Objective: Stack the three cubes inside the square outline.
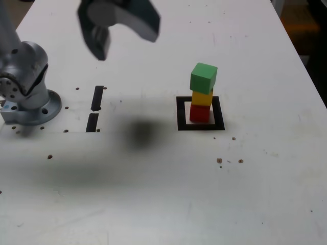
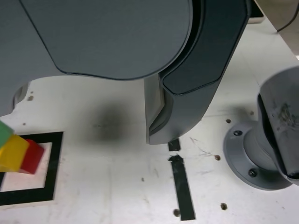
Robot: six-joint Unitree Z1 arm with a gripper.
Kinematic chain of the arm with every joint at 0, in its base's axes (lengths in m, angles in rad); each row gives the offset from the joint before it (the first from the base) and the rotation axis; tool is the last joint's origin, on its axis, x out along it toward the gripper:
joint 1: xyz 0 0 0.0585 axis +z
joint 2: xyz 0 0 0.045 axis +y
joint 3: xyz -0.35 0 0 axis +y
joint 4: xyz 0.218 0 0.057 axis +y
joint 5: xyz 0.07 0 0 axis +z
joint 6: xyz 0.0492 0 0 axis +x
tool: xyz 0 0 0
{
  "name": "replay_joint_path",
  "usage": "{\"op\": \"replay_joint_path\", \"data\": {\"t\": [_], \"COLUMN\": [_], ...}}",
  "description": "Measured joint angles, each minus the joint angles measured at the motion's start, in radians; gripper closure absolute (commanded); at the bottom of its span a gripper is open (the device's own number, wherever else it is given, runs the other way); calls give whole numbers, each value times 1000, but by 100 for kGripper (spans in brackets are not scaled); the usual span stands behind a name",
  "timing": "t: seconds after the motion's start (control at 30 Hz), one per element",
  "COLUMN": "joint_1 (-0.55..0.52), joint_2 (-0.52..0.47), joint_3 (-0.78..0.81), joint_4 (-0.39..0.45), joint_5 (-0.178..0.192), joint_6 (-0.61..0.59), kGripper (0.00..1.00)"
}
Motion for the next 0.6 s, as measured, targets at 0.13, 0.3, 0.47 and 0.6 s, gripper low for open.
{"op": "replay_joint_path", "data": {"t": [0.13, 0.3, 0.47, 0.6], "joint_1": [0, 0, 0, -1], "joint_2": [-9, 38, 38, 39], "joint_3": [141, 289, 358, 396], "joint_4": [-113, -224, -285, -321], "joint_5": [-18, -52, -79, -90], "joint_6": [22, 40, 42, 42], "kGripper": [0, 0, 0, 0]}}
